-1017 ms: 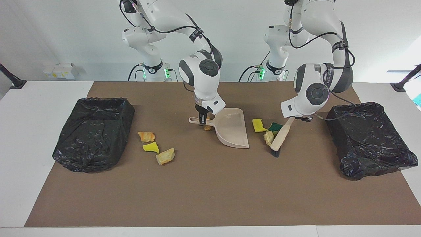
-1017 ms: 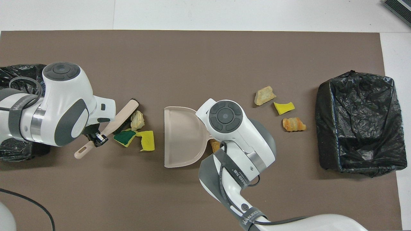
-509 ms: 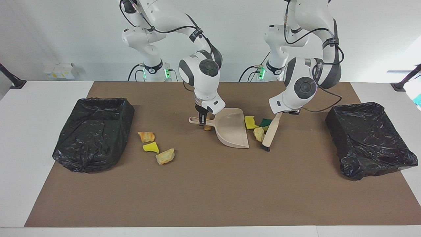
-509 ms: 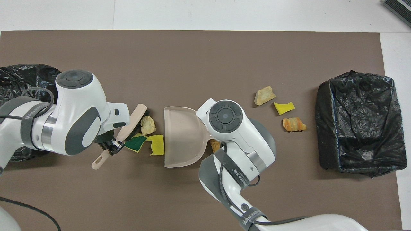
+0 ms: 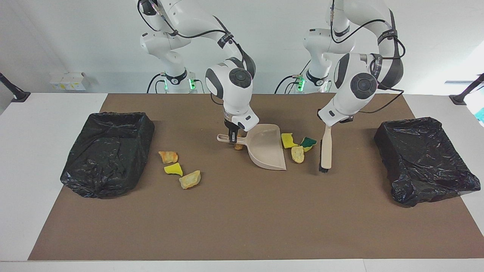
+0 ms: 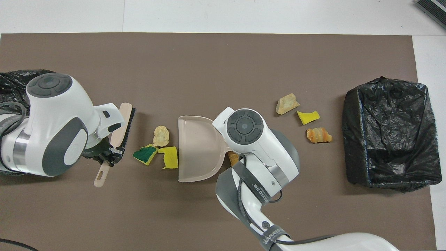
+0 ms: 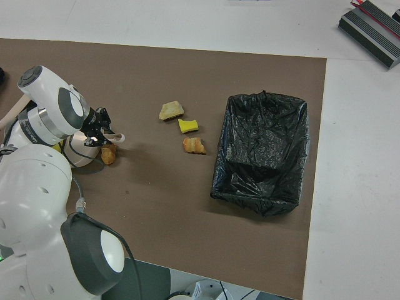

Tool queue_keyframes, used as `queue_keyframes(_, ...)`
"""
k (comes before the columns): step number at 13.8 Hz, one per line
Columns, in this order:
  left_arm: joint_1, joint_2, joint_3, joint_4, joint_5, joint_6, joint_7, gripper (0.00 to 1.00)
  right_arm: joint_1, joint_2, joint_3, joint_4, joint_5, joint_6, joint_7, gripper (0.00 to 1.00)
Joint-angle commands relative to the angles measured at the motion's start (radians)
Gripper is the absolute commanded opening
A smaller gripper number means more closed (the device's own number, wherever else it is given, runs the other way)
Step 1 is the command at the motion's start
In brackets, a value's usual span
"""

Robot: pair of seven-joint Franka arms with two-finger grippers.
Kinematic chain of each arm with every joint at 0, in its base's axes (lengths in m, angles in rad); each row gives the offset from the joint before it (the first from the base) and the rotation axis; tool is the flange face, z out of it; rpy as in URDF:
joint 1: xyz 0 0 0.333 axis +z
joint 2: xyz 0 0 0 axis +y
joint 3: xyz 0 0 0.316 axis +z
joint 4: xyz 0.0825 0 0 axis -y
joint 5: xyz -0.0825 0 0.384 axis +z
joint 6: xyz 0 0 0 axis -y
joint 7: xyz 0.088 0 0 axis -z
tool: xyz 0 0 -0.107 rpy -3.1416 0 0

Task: Sweep and dump trash in bin
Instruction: 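Sweep the sponges and bread into the dustpan with the left gripper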

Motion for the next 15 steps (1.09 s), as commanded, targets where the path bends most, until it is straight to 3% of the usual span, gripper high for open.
queue_keyframes(1,0.036,-0.059,0.002,-0.094,-0.011,0.026,-0.104,0.00,-0.010,-0.027,0.006,-0.035,0.008,0.013,-0.004,0.00)
queue_keyframes(5,0.022,-0.215,-0.004,-0.400,-0.013,0.313,-0.371,0.00,-0.010,-0.027,0.006,-0.035,0.008,0.013,-0.004,0.00)
queue_keyframes(6,0.015,-0.220,-0.006,-0.427,-0.014,0.331,-0.408,0.00,-0.010,-0.027,0.006,-0.035,0.008,0.013,-0.003,0.00)
queue_keyframes(12,-0.099,-0.209,-0.006,-0.463,-0.136,0.383,-0.411,0.00,-0.010,-0.027,0.006,-0.035,0.008,0.013,-0.003,0.00)
queue_keyframes(15,-0.188,-0.157,-0.007,-0.461,-0.201,0.437,-0.407,0.00,-0.009,-0.027,0.006,-0.034,0.008,0.014,0.004,0.00)
